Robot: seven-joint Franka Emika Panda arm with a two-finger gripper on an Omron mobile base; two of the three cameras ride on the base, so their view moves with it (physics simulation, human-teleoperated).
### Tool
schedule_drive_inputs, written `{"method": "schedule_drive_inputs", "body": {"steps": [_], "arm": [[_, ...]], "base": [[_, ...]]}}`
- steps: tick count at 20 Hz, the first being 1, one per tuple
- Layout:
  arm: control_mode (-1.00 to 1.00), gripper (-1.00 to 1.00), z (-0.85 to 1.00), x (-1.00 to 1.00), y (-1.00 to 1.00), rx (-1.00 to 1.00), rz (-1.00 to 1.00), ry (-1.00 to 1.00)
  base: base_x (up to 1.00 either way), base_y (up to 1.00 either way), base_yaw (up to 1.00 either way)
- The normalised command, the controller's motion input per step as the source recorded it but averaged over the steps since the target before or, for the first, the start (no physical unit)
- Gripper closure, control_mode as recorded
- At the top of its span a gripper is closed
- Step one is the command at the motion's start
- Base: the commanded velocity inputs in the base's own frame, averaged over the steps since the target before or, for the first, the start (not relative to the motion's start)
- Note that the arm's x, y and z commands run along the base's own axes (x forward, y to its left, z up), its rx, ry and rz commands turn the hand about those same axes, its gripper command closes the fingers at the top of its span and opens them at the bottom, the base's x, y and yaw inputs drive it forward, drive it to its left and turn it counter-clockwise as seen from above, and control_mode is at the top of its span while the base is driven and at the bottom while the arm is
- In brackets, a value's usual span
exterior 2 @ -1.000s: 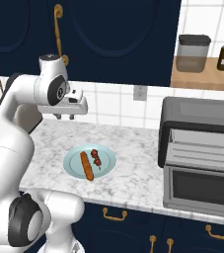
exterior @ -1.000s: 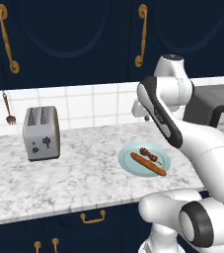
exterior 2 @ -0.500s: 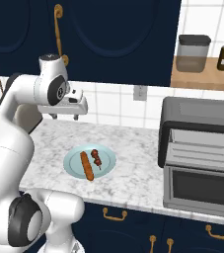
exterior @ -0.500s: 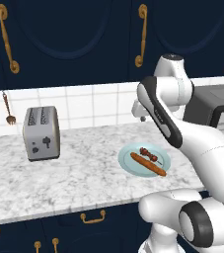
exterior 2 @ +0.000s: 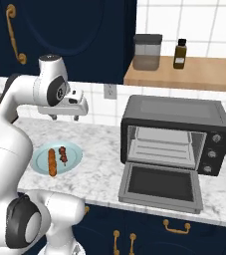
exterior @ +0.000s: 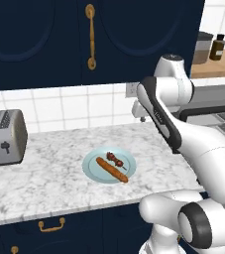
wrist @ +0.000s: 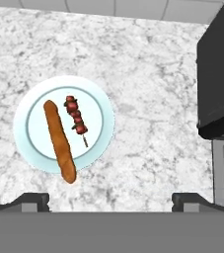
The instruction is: Pick up the kebab skewer and baguette bread, and place them inside the toaster oven. Close the toaster oven door and start by setting the timer.
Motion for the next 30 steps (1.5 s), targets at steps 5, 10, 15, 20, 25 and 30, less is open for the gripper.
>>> {"method": "schedule_drive_inputs", "body": {"steps": [5,10,15,20,25,30], "arm": [[1.00,-1.00,0.00,0.00,0.00,0.00,0.00,0.00],[1.00,-1.00,0.00,0.00,0.00,0.00,0.00,0.00],[1.00,-1.00,0.00,0.00,0.00,0.00,0.00,0.00],[1.00,-1.00,0.00,0.00,0.00,0.00,0.00,0.00],[-1.00,-1.00,0.00,0.00,0.00,0.00,0.00,0.00],[-1.00,-1.00,-0.03,-0.05,-0.05,0.00,0.00,0.00]], "base": [[0.02,-0.60,0.00],[0.00,-0.04,0.00],[0.00,0.00,0.00],[0.00,0.00,0.00],[0.00,0.00,0.00],[0.00,0.00,0.00]]}}
